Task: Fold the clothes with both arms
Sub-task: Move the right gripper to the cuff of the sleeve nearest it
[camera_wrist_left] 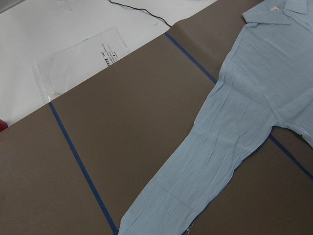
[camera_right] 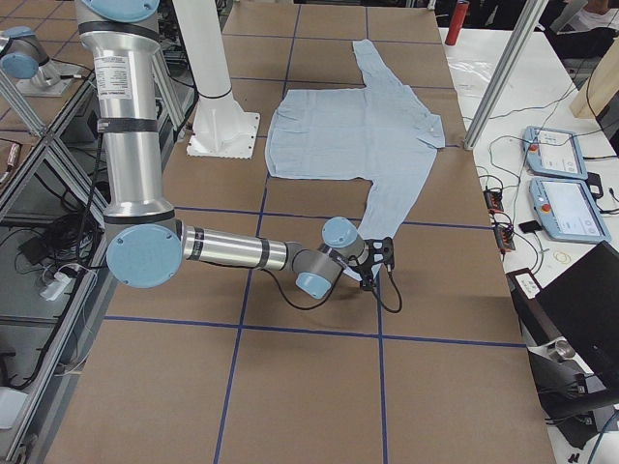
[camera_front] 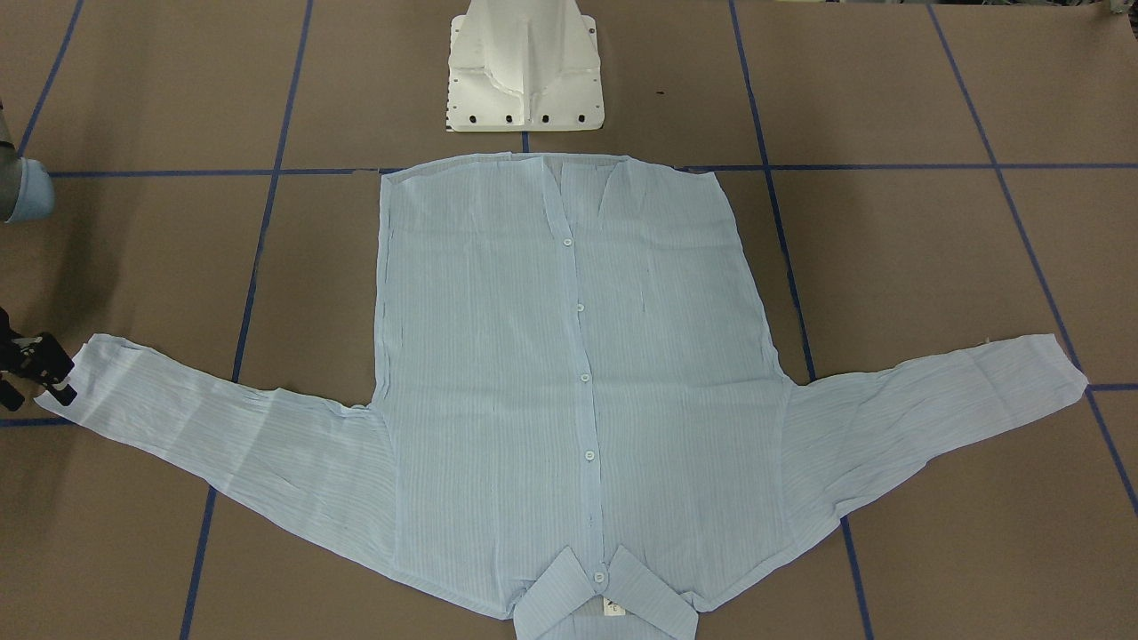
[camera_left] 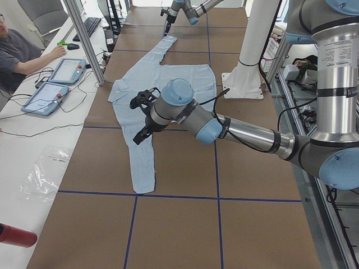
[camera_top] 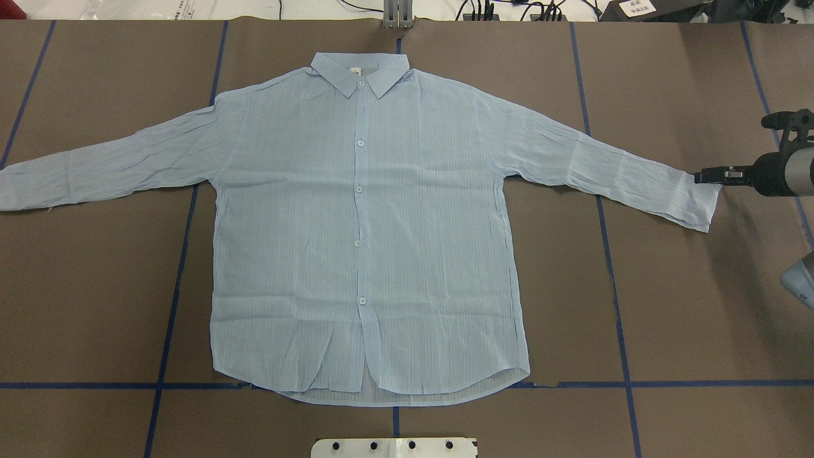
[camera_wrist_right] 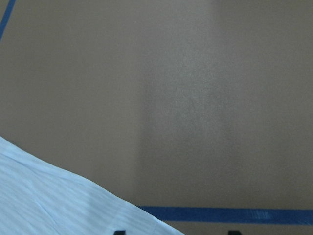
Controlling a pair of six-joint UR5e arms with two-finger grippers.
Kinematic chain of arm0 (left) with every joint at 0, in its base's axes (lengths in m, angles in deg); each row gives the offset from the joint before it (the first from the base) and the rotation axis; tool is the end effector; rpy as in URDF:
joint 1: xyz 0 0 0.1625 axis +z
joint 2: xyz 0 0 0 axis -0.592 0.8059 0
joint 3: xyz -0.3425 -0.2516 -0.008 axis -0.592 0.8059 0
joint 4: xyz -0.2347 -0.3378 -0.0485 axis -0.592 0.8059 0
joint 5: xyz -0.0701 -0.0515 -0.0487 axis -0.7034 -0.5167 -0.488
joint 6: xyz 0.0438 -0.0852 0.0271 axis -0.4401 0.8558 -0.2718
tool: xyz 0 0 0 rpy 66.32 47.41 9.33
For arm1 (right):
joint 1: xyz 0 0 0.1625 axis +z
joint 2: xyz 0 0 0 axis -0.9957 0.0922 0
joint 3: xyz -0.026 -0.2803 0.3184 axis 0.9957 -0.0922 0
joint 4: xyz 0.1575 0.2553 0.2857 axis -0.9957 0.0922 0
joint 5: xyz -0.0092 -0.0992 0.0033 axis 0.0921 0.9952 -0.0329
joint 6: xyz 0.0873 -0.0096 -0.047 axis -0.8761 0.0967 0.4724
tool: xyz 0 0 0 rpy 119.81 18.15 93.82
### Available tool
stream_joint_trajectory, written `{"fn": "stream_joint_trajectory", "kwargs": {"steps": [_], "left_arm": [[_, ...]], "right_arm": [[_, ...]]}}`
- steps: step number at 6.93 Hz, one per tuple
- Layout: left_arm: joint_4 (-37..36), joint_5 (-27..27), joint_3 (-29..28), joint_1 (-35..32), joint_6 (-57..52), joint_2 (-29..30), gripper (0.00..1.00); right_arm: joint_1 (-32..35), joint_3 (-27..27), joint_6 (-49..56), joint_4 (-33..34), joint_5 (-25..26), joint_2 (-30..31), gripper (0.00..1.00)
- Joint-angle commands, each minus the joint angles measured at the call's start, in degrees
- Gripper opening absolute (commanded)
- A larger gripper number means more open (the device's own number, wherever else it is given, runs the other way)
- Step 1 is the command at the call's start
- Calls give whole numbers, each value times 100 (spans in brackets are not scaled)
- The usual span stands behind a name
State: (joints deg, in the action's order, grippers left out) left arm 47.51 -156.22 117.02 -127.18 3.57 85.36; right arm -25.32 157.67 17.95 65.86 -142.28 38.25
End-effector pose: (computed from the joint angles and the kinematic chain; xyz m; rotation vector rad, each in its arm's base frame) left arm -0.0662 -0.4540 0.4677 0.7162 0.7630 0.3795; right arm -0.1943 -0.5101 0.6588 0.3975 -0.8852 0.1782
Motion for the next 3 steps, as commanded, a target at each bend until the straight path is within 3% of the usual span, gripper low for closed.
{"fn": "stream_joint_trajectory", "kwargs": {"steps": [1, 2, 3], "left_arm": [[9, 0, -16, 0, -10, 0, 100], [9, 0, -17, 0, -10, 0, 100], [44, 0, -34, 0, -10, 0, 100]], "right_arm": [[-68, -34, 4, -5, 87, 16, 71], [-86, -34, 4, -5, 88, 16, 66], [-103, -34, 4, -5, 96, 25, 55]]}}
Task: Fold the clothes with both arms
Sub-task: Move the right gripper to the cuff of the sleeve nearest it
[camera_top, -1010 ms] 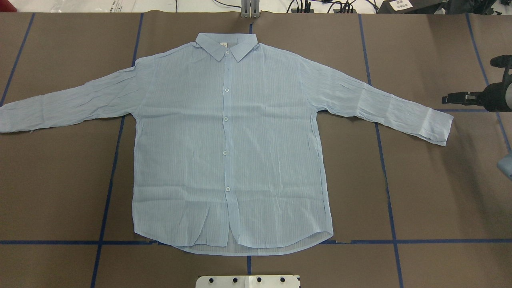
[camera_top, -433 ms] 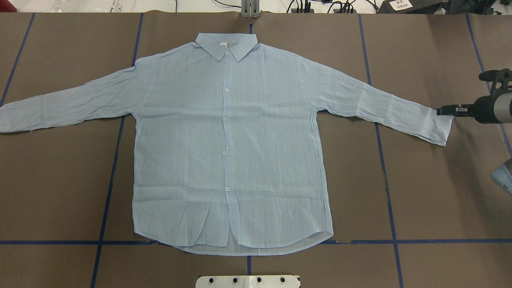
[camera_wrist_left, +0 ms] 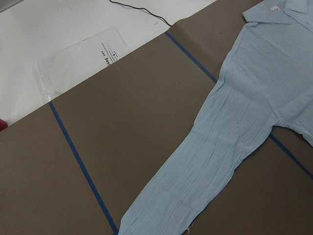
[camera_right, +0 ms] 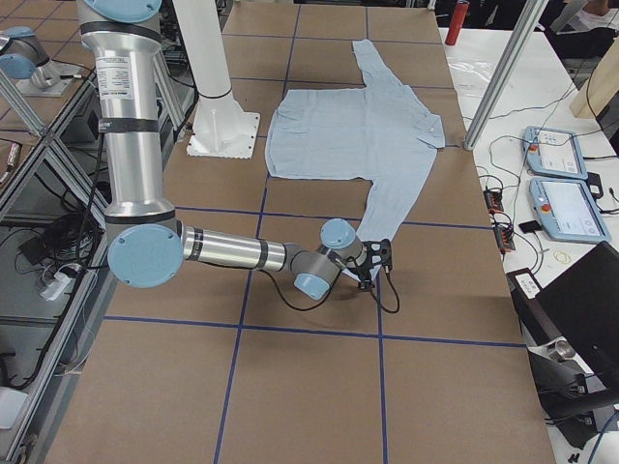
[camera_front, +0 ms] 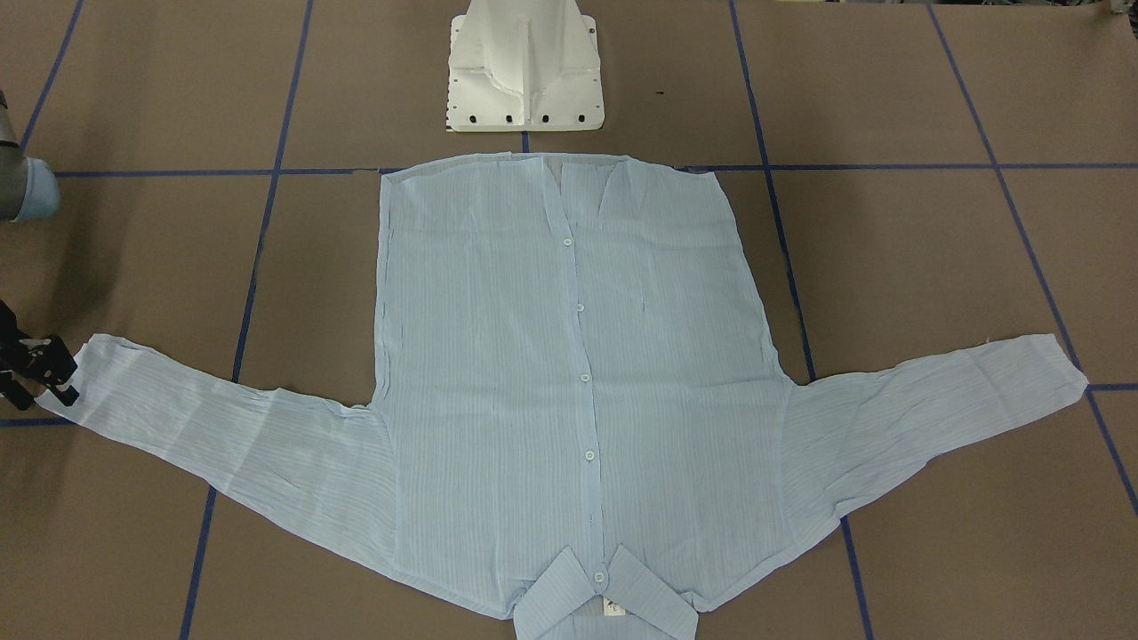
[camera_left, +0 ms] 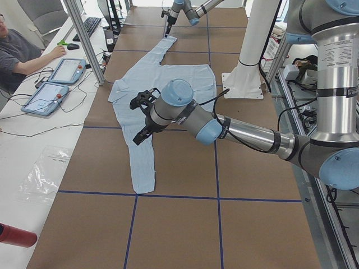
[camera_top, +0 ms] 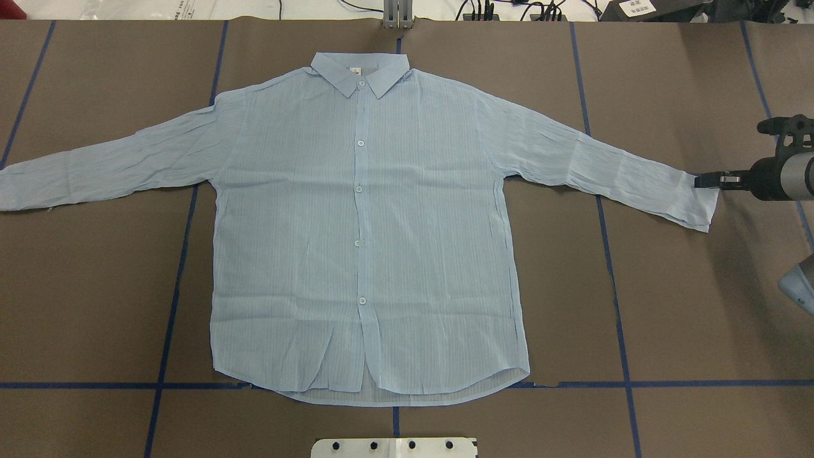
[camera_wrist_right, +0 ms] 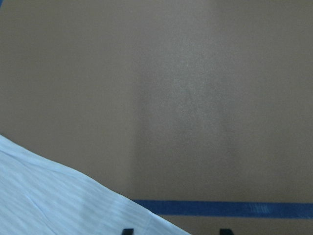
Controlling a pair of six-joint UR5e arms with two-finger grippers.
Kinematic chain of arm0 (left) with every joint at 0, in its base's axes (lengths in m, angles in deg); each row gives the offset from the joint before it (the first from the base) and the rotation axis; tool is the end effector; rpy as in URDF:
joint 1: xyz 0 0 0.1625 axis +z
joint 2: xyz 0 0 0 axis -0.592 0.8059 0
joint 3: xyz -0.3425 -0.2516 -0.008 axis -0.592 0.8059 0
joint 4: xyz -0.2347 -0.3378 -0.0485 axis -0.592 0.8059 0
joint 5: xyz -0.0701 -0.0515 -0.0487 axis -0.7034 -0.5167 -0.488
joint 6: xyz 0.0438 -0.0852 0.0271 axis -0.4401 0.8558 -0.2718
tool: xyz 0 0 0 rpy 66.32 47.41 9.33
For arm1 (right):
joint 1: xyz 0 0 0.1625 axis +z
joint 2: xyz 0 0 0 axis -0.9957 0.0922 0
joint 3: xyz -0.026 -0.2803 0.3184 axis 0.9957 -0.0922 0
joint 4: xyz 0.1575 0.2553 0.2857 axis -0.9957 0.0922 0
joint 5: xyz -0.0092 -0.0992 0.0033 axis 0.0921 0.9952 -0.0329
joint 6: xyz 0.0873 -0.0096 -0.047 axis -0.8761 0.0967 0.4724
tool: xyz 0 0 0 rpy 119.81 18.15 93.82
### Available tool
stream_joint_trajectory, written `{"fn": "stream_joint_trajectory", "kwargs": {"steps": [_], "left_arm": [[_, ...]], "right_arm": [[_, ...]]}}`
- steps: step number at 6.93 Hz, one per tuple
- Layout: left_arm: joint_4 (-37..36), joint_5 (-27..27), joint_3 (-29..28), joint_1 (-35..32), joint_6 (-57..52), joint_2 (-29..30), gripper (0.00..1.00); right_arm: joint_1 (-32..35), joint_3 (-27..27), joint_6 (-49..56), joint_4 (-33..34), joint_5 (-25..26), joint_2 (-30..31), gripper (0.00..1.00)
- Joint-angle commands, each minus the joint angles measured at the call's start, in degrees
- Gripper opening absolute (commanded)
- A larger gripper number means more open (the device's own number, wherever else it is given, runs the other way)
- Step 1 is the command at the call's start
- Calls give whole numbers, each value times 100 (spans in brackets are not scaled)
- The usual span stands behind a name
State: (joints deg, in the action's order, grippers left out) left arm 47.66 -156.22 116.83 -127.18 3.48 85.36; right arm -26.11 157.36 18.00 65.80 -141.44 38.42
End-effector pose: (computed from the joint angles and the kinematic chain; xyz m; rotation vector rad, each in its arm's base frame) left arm -0.0662 -0.4543 0.4690 0.7162 0.7625 0.3807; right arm -0.1994 -0.5068 0.6634 0.3960 -0.8739 0.1735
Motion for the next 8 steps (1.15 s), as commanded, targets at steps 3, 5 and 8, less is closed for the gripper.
{"fn": "stream_joint_trajectory", "kwargs": {"steps": [3, 5, 8], "left_arm": [[55, 0, -41, 0, -1, -9, 100], [55, 0, -41, -9, -1, -18, 100], [55, 0, -67, 0, -1, -18, 100]], "right_arm": [[-33, 41, -43, -26, 3, 52, 0], [-24, 103, -61, -62, -6, 44, 0], [-15, 909, -358, 410, -32, -87, 0]]}}
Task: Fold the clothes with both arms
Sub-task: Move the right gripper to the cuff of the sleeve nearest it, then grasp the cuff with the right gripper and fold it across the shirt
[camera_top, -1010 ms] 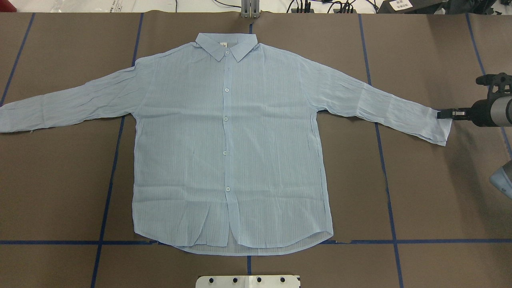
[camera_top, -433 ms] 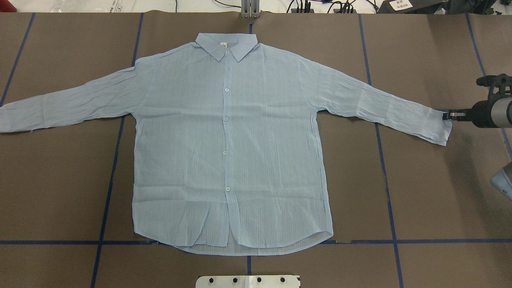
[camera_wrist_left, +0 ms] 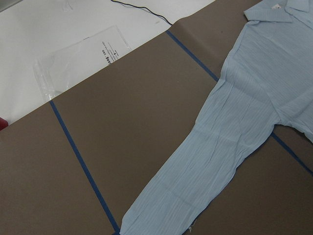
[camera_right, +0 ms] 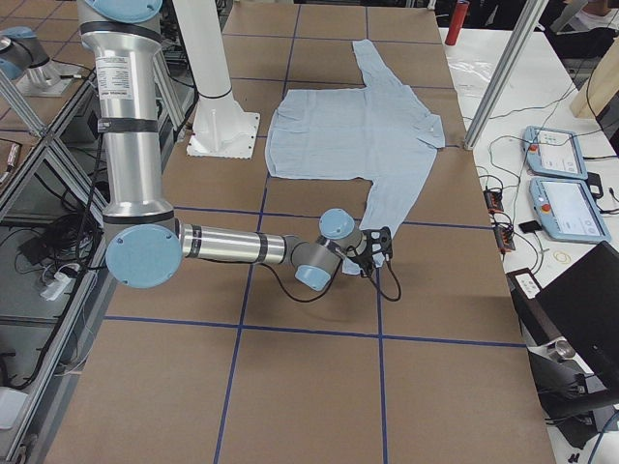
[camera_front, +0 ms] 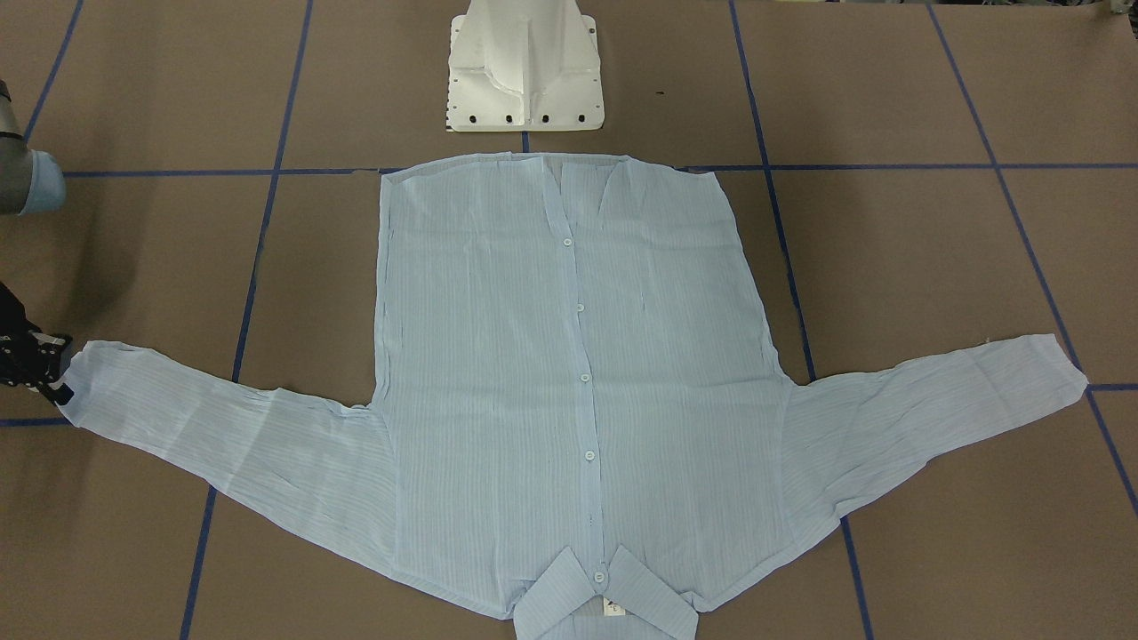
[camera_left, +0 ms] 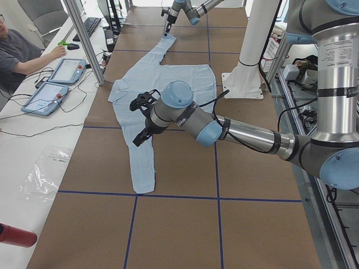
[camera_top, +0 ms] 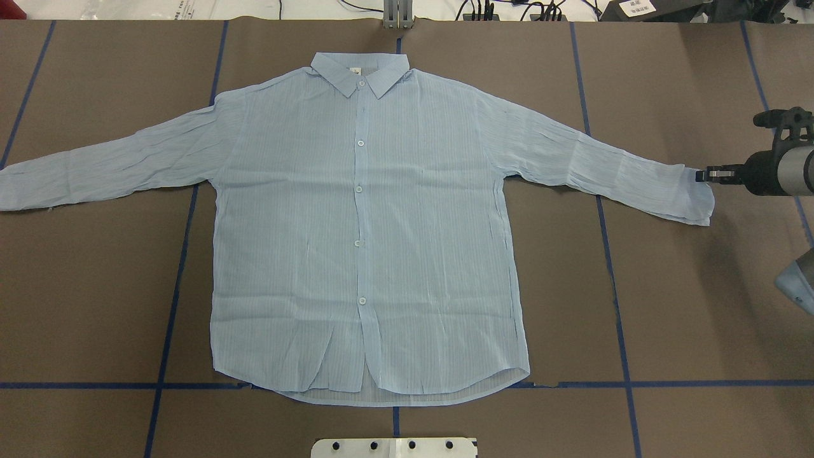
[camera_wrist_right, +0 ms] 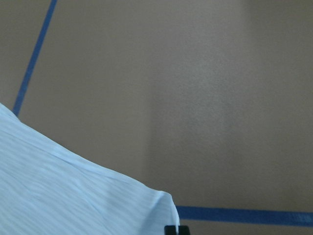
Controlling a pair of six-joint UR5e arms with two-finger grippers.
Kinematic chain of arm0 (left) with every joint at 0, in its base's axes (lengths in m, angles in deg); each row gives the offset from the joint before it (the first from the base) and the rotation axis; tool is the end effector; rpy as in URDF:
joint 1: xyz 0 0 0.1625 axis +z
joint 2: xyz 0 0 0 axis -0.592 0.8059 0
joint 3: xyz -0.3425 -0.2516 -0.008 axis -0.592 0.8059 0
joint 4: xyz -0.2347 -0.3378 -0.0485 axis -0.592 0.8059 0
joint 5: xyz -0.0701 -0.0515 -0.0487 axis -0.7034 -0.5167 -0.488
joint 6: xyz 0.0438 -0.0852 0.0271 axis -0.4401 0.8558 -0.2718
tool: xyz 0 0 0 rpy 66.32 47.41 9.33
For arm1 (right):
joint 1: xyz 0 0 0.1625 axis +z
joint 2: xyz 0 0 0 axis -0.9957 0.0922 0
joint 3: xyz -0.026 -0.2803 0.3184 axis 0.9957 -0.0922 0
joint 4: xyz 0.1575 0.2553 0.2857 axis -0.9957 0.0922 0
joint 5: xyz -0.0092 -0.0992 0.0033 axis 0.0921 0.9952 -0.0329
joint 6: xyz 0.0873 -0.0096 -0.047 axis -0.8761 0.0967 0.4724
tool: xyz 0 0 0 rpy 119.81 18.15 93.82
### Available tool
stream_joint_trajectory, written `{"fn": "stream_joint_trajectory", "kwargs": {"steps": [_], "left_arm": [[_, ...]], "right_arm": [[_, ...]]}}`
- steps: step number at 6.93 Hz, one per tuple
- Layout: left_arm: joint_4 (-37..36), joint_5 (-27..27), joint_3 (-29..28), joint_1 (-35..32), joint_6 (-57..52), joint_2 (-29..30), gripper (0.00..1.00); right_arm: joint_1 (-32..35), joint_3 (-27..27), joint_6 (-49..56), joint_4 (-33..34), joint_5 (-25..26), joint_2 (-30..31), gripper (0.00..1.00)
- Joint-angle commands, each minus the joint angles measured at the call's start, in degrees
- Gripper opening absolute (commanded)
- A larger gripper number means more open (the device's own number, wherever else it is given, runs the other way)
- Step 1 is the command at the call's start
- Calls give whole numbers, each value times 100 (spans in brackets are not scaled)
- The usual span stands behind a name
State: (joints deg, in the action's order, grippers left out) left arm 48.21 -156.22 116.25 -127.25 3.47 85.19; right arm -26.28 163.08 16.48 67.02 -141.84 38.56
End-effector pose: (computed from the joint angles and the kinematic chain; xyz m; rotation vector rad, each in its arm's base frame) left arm -0.0668 -0.4544 0.4743 0.7134 0.7626 0.3783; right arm -0.2038 -0.5097 0.6158 0.4362 -0.9314 0.1716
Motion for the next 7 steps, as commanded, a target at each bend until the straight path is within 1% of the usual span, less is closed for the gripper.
{"fn": "stream_joint_trajectory", "kwargs": {"steps": [1, 2, 3, 4, 5, 6, 7], "left_arm": [[0, 0, -10, -1, 0, 0, 100], [0, 0, -10, 7, 0, 8, 100], [0, 0, -18, 7, 0, 8, 100], [0, 0, -10, 7, 0, 8, 100], [0, 0, -10, 7, 0, 8, 100], [0, 0, -18, 7, 9, 8, 100], [0, -9, -36, 7, 0, 8, 100]], "right_arm": [[2, 618, -435, 457, 61, -320, 0], [-7, 804, -855, 511, 140, -540, 0], [-120, 875, -1251, 512, 436, -899, 0], [-522, 911, -1716, 599, 1005, -1233, 0], [-1135, 911, -2173, 1017, 2072, -1794, 0], [-1767, 876, -2691, 1569, 3240, -2382, 0], [-2122, 850, -2809, 2271, 4000, -3006, 0]]}}
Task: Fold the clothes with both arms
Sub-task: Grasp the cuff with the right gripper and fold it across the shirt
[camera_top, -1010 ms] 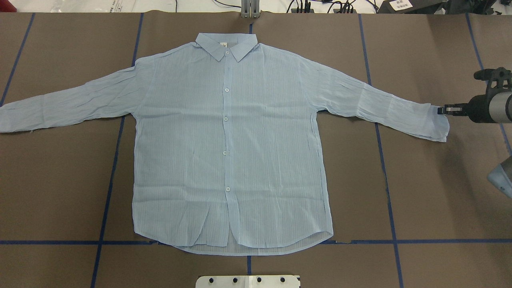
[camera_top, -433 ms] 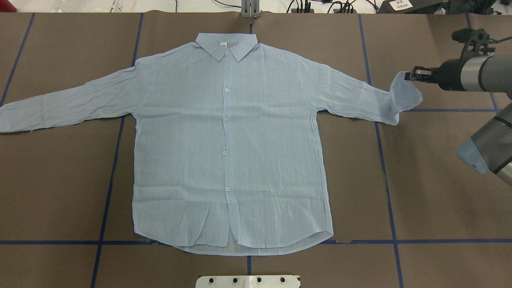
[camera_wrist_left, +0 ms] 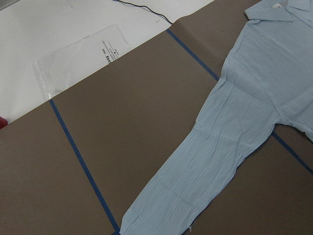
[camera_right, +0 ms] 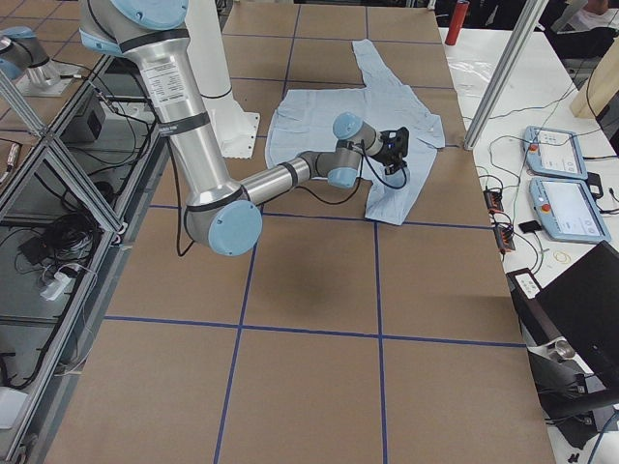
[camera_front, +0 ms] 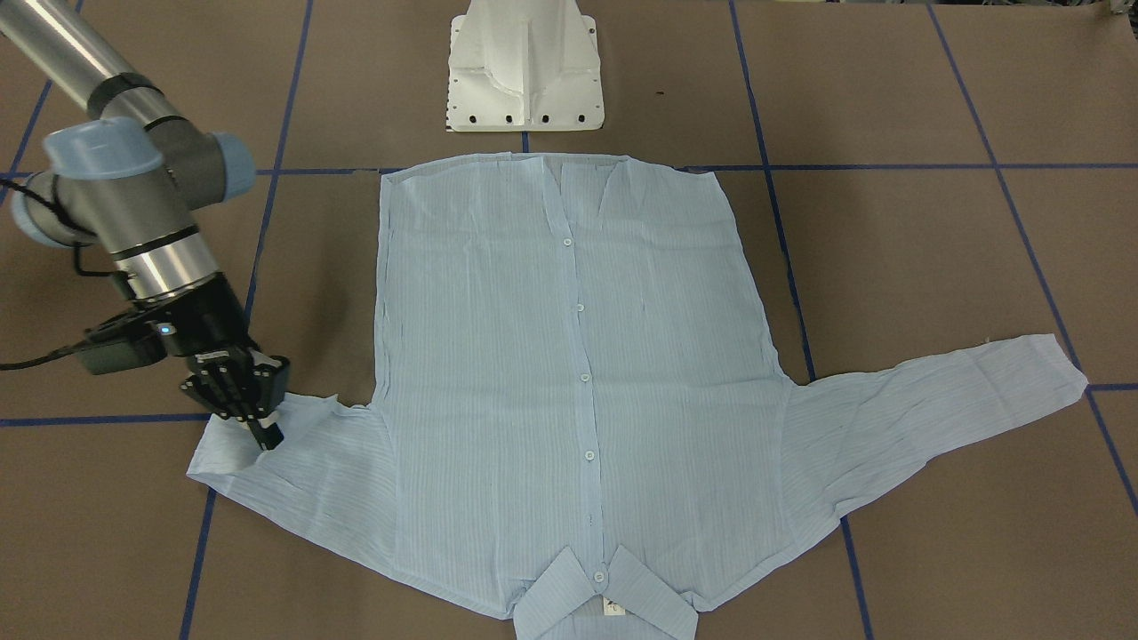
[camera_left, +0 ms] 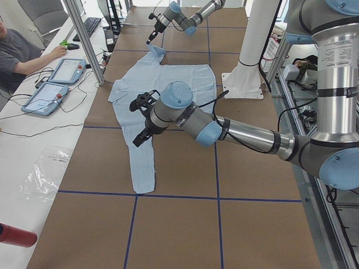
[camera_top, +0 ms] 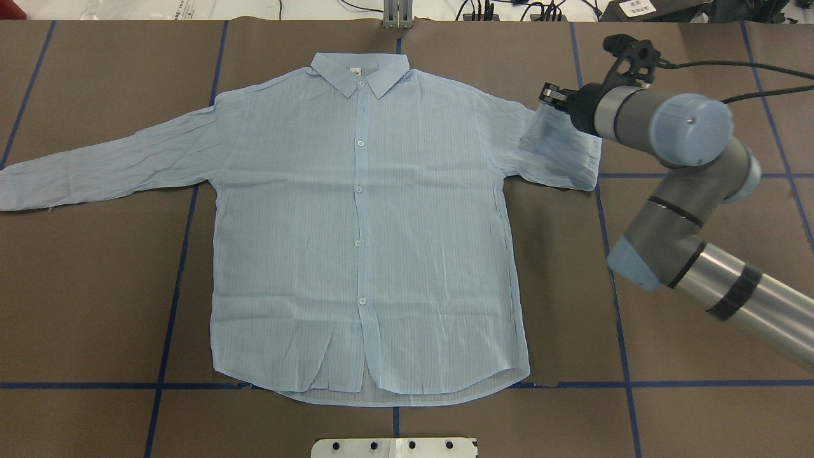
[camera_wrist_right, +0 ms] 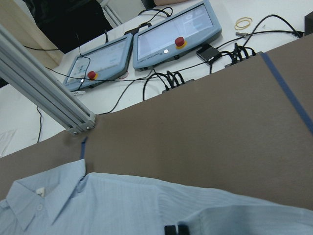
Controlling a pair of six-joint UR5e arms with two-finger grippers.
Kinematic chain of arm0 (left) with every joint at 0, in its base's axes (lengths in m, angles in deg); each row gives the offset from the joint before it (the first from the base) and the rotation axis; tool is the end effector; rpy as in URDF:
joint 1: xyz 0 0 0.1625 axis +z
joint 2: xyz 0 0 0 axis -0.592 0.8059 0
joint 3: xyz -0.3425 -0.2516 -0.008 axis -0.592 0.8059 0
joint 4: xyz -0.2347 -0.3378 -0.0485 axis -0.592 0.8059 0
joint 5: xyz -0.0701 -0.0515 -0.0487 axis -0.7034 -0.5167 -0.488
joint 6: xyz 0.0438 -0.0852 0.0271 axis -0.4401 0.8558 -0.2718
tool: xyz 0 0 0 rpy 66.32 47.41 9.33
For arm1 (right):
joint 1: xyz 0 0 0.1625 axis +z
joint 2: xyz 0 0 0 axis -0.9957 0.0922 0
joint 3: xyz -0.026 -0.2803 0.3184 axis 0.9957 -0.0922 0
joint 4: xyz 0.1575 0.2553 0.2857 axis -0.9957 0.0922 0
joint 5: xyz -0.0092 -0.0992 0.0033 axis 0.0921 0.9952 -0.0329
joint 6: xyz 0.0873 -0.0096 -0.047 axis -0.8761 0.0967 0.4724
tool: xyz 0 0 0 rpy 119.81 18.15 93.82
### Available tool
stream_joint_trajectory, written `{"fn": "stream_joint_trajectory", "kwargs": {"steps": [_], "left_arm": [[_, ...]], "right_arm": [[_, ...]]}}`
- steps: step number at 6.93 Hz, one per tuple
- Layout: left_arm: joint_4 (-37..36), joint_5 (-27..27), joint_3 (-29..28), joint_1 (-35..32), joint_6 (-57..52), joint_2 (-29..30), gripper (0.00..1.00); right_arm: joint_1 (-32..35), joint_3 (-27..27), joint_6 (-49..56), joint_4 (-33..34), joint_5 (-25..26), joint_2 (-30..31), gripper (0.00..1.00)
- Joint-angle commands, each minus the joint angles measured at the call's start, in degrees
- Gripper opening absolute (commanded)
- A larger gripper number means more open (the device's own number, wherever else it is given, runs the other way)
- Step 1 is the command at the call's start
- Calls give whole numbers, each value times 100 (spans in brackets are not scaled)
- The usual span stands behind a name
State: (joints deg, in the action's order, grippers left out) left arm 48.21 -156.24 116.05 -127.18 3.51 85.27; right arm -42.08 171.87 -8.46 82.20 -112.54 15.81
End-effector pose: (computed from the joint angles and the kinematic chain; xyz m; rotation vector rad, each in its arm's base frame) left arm -0.0662 -0.4552 0.4753 0.7107 0.7639 0.3780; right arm -0.3967 -0.5595 0.3294 0.6435 -1.1030 0.5520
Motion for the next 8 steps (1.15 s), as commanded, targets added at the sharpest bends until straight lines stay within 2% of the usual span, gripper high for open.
{"fn": "stream_joint_trajectory", "kwargs": {"steps": [1, 2, 4, 5, 6, 7, 8], "left_arm": [[0, -24, -24, 0, -4, 0, 100], [0, -25, -33, 0, -4, 0, 100], [0, -25, -51, 0, -4, 0, 100], [0, -25, -77, 0, -4, 0, 100], [0, -25, -95, 0, -4, 0, 100], [0, -25, -104, 0, -4, -9, 100], [0, -25, -121, 0, 5, -9, 100]], "right_arm": [[-763, -38, -317, 1169, 1346, -1241, 0], [-913, -38, -317, 1478, 1488, -1577, 0], [-1281, -46, -273, 1498, 1630, -1947, 0], [-1544, -351, -255, 1481, 1639, -2341, 0], [-1738, -1146, -255, 1481, 1665, -2954, 0], [-1862, -1624, -255, 1481, 1657, -3247, 0], [-1890, -1689, -281, 1490, 1622, -3329, 0]]}}
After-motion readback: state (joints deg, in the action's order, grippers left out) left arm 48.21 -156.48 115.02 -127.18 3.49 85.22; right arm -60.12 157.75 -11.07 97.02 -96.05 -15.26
